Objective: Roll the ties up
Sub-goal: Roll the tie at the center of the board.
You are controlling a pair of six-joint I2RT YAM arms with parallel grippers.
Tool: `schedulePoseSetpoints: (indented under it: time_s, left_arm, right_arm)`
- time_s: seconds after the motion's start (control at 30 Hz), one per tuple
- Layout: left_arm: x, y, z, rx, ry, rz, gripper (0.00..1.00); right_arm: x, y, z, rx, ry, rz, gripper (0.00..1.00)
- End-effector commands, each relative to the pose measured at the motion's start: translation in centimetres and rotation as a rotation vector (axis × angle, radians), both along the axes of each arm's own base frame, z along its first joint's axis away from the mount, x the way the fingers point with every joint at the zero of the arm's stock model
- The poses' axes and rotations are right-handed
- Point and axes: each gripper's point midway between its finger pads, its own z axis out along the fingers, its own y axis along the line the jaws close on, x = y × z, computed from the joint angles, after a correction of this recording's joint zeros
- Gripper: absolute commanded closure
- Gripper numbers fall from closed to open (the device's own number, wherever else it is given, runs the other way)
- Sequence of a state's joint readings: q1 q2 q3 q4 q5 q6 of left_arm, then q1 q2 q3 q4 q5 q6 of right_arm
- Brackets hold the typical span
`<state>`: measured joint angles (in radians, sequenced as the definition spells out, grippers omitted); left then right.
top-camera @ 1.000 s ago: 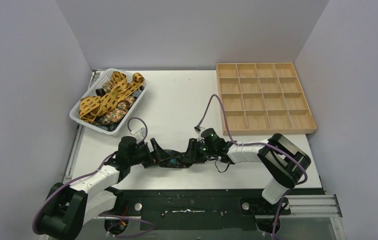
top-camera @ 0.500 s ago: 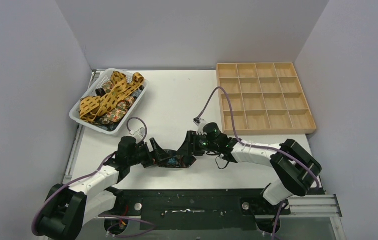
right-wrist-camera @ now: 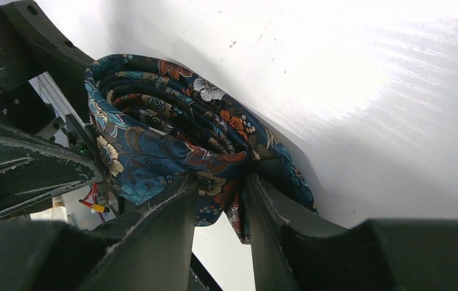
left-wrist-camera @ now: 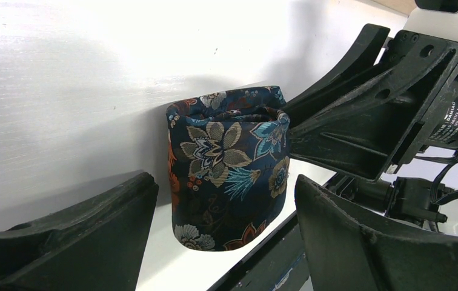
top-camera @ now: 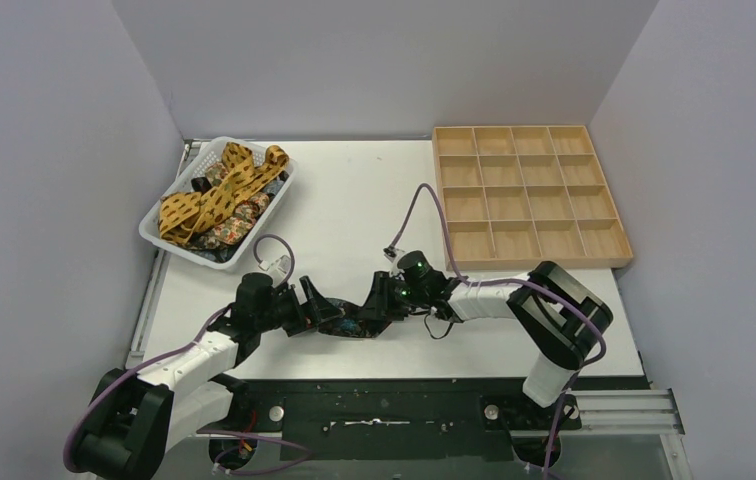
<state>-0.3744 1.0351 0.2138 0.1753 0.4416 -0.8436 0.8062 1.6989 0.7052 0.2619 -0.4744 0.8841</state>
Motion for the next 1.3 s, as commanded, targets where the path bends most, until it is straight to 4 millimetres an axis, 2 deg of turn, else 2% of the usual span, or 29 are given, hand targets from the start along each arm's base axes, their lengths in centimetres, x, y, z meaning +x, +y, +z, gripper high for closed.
schedulePoseSetpoints:
  time_s: [0.0,0.4,0.53,0.7,0.83,0.93,1.07,1.27]
  left_arm:
    - [0.5,-0.7,1.6,-0.028,-0.061,-0.032,0.19]
    - [-0.4,-0.9,0.8,-0.066,-0.008,-0.027,0.19]
    - [-0.1,-1.1,0.6,-0.057,-0.012,-0.019,0.24]
    - [1.1,-1.7,1.4,-0.031,-0.048,0.000,0.26]
    - [1.2,-2.6,1.2,0.044,-0.057,-0.032,0.36]
    - [1.4,-2.4,0.6,0.144,-0.051,-0.032,0.44]
    - [1.8,-1.8,0.6,0.260,-0.060,-0.024,0.47]
    - [2.3,-1.2,1.4,0.395,-0.113,-0.042,0.48]
  right_arm:
    - [0.7,0.2,-0.2,0.005,0.004,-0.013,0.65]
    - [0.4,-0.1,-0.8,0.019,0.041,-0.015,0.68]
    - [0.3,0.0,-0.7,0.028,0.042,-0.012,0.69]
    - [0.3,0.0,-0.7,0.031,0.042,-0.009,0.69]
    - [0.2,0.1,-0.4,0.040,0.035,0.002,0.69]
    - [0.4,0.3,0.9,0.064,-0.005,0.020,0.65]
    - [1.4,0.3,3.7,0.086,-0.102,0.029,0.59]
    - [3.4,-2.0,5.9,0.034,-0.208,-0.062,0.51]
